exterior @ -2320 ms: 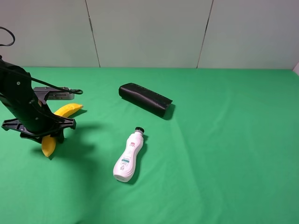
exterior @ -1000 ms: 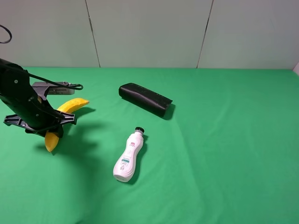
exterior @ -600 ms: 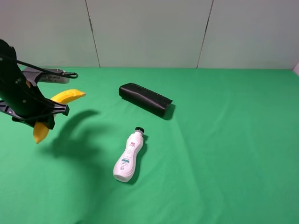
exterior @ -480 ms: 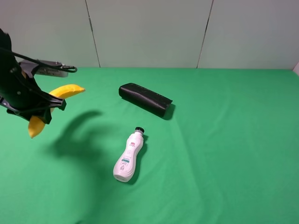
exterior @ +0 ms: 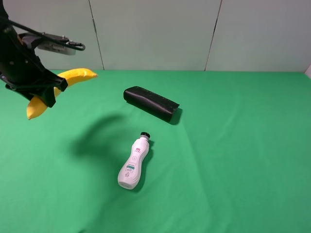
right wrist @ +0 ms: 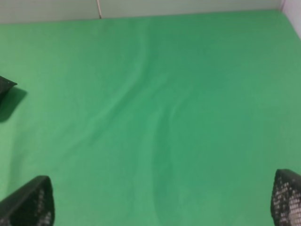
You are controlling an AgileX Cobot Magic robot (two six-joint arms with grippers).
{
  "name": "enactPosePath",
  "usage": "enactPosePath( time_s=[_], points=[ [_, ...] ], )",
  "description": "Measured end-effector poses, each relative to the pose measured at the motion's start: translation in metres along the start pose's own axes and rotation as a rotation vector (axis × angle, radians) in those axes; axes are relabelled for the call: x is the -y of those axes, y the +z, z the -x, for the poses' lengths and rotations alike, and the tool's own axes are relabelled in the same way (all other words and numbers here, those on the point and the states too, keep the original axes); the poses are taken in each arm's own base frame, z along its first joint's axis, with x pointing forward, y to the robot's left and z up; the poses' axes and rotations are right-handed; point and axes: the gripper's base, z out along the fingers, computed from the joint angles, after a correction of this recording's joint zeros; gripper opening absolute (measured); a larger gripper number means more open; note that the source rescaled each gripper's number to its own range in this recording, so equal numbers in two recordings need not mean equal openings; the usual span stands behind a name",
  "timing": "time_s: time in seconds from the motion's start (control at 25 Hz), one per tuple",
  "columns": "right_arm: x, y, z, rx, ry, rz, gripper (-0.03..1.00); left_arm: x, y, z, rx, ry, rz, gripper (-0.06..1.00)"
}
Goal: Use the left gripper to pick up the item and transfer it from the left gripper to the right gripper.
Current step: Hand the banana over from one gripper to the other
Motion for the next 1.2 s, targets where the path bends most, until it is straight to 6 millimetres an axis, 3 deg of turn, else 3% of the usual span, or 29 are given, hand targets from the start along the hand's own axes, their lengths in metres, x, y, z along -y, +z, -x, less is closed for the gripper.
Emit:
enactPosePath(
  time_s=[0.48, 0.96, 1.2],
  points=[
    [0.000, 0.000, 0.000, 0.001, 0.000, 0.000, 1.00, 0.016, -0.022, 0.009, -0.011, 0.198, -0.158, 0.00],
    [0.000, 0.000, 0.000, 0.000, 0.000, 0.000, 1.00, 0.080, -0.009, 0.033, -0.071, 0.487, -0.178, 0.00],
    [0.000, 0.000, 0.000, 0.000, 0.003, 0.000, 1.00, 0.107, -0.014, 0.043, -0.042, 0.640, -0.185, 0.00]
  ],
)
